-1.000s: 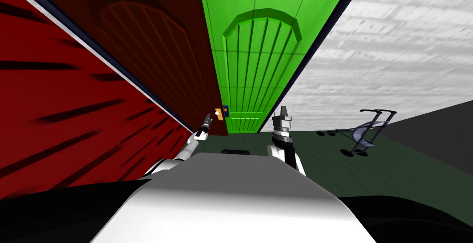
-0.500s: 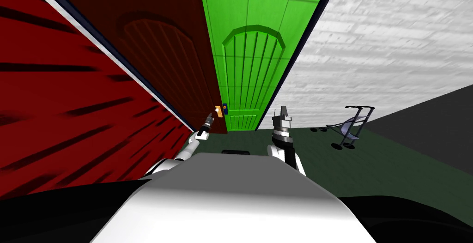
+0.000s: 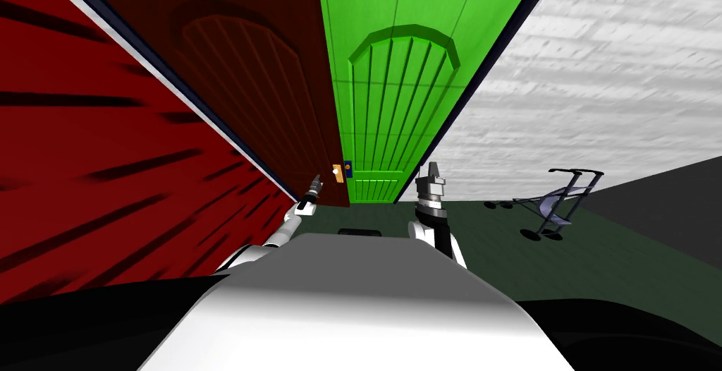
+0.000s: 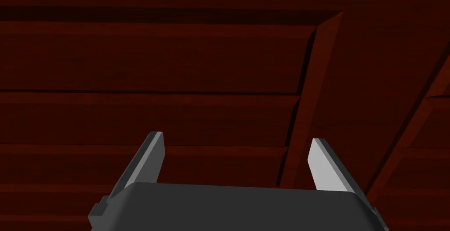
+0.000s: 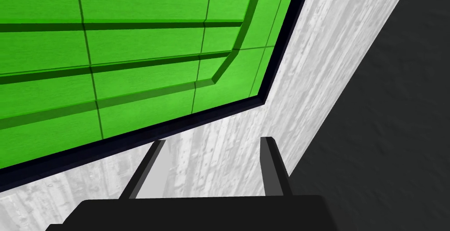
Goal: Pull the door open
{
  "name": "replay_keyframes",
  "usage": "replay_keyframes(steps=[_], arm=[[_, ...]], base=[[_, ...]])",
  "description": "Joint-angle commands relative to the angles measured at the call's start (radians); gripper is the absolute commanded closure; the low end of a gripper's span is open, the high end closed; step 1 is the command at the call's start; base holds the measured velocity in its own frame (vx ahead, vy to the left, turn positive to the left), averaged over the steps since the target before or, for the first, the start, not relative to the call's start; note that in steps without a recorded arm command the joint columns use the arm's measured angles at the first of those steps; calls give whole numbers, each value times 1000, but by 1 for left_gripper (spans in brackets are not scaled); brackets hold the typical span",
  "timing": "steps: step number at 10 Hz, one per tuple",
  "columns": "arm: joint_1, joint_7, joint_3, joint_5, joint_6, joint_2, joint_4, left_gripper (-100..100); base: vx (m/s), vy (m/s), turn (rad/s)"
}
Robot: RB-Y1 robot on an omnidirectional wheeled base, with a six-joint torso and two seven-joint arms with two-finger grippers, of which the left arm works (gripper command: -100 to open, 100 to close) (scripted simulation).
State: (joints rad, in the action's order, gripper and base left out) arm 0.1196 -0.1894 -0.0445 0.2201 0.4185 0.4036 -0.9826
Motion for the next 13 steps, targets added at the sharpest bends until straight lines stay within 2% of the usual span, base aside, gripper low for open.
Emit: replay_keyframes(steps=[1, 3, 4, 5, 10, 11, 13], arm=[[13, 2, -1, -2, 5, -8, 7, -100], [34, 4, -13, -6, 8, -24, -1, -100], [26, 4, -8, -4, 4, -18, -1, -100], [26, 4, -8, -4, 4, -18, -1, 100], [26, 4, -8, -4, 4, -18, -1, 100], [17, 0, -9, -2, 2, -10, -4, -100], [13, -5, -17, -2, 1, -7, -12, -100]], base=[[248, -48, -94], [236, -104, -141], [116, -70, -35], [-15, 9, 37], [-24, 16, 1], [-118, 18, 60], [-173, 17, 25]])
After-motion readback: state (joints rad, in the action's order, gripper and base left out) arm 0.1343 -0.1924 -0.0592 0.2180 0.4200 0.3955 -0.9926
